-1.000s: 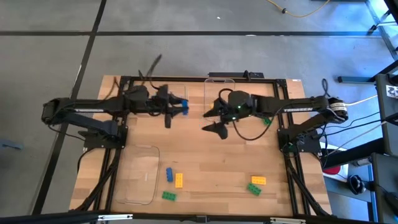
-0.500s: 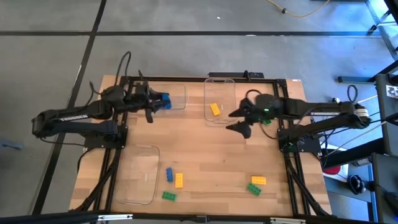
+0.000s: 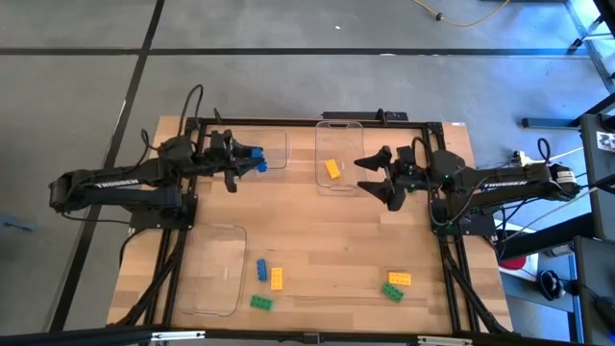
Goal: Sort & place blocks by color
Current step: Put the bottom right blue game piece into the top left transparent bin
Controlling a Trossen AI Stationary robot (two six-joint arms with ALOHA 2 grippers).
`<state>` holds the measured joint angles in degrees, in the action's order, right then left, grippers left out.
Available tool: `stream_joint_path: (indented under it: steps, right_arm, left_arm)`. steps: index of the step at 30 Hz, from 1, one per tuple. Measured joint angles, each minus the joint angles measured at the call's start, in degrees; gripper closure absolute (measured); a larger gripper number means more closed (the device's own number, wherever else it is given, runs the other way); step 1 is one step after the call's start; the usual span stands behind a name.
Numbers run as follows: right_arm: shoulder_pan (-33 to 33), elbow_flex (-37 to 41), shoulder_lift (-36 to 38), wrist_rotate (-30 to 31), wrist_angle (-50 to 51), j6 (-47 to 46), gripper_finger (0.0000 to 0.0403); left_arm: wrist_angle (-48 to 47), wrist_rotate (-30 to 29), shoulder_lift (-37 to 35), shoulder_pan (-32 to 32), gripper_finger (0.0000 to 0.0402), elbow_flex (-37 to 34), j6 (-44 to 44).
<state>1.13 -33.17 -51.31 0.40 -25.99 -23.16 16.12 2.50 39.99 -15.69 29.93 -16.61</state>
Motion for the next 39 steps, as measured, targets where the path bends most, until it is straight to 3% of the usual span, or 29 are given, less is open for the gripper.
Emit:
stream_joint_path:
  steps: [4,8,13,18,20,24,28,32,39]
  right_arm:
    - [0.00,0.00,0.00,0.00,0.03,-0.24,0.0025]
    - [0.02,0.00,0.00,0.02,0.07,-0.30,0.0025]
    - [0.04,0.00,-0.02,0.07,1.09,-0.34,0.0025]
    - [0.04,0.00,-0.02,0.13,1.30,-0.64,0.0025]
    - [0.04,0.00,-0.02,0.13,1.57,-0.69,0.0025]
    - [0.04,0.00,-0.02,0.13,1.85,-0.74,0.0025]
    - [0.04,0.00,-0.02,0.11,1.85,-2.26,0.0025]
    - [0.04,0.00,-0.04,0.13,1.87,-3.73,0.0025]
    - [0.04,0.00,-0.04,0.11,1.87,-3.76,0.0025]
  left_arm:
    - [-0.40,-1.10,0.20,0.01,0.0274,0.25,-2.32]
    - [-5.95,-5.74,4.43,-0.60,0.0274,5.09,-3.74]
    - [-28.64,-8.63,14.63,-8.91,0.0274,19.46,-0.74]
    - [-51.74,-3.53,28.51,-19.08,0.0274,31.45,6.84]
    - [-55.97,-1.97,33.67,-21.62,0.0274,33.05,9.37]
    - [-56.48,3.12,41.99,-23.81,0.0274,32.98,10.74]
    - [-52.67,3.41,48.14,-23.55,0.0274,32.96,9.46]
    - [-48.04,3.24,52.28,-23.53,0.0274,32.96,5.42]
    - [-48.28,2.77,56.26,-23.22,0.0274,32.89,2.90]
